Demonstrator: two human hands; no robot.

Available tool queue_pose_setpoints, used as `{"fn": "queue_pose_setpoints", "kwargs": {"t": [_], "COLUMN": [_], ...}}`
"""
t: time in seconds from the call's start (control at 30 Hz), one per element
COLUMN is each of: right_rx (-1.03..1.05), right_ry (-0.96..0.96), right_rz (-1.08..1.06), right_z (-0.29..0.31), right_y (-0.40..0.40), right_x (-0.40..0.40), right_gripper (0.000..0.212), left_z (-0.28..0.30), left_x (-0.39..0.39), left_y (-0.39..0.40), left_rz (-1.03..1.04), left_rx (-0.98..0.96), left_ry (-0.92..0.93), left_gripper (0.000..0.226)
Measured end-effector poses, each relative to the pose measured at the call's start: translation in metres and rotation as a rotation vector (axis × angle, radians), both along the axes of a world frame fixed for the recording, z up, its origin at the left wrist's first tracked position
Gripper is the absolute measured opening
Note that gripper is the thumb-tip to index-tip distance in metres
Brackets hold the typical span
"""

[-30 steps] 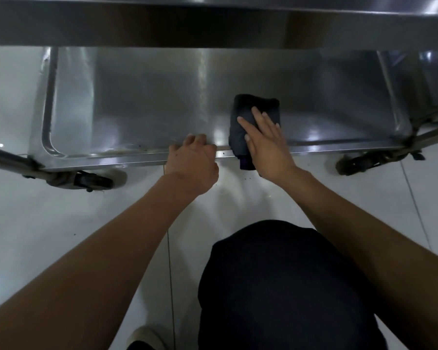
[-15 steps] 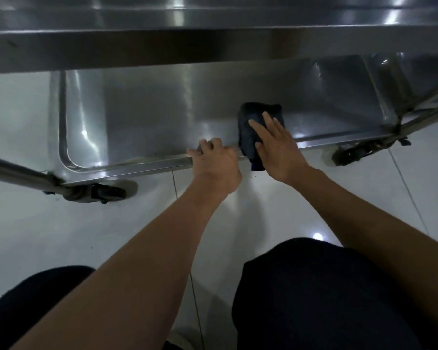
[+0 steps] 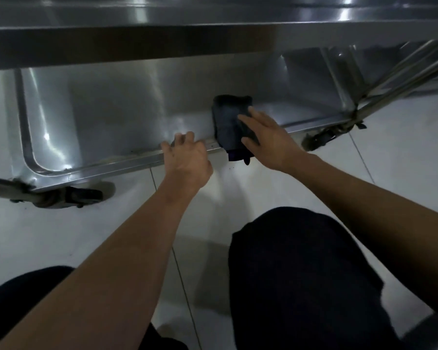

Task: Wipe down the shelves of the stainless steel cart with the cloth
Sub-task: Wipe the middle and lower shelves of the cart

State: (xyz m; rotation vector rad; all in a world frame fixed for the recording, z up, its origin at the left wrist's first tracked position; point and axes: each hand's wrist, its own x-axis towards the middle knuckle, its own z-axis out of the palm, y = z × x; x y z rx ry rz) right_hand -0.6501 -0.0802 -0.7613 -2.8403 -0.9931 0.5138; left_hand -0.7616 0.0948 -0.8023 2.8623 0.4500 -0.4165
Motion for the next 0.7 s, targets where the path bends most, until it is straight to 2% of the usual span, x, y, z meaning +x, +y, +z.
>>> {"fn": "queue_pose_setpoints", "kwargs": {"t": [0.13, 0.27, 0.37, 0.53, 0.7], "right_rx": [0.035, 0.043, 0.111, 0.149, 0.156], "right_ry": [-0.038, -0.075, -0.092, -0.133, -0.164], "right_rz": [0.053, 0.084, 0.101, 0.162, 0.113], "right_z": [-0.024, -0.052, -0.066, -0.079, -0.084], "right_y": [0.033, 0.042, 0.033, 0.014, -0.025], "right_x": [0.015, 0.014, 0.015, 0.035, 0.075], "right_gripper": [0.059, 0.054, 0.054, 0.053, 0.053], "left_z": [-0.008, -0.010, -0.007, -0.013, -0.015], "left_x": [-0.002, 0.000, 0.006, 0.014, 0.048], "left_y": [-0.001, -0.005, -0.009, -0.025, -0.065], "left_rz": [-0.006, 0.041, 0.075, 0.079, 0.009], "left_rx": [0.049, 0.050, 0.088, 0.163, 0.105], "left_ry": [-0.091, -0.077, -0.087, -0.126, -0.207], "left_gripper": [0.045, 0.042, 0.033, 0.038, 0.041]}}
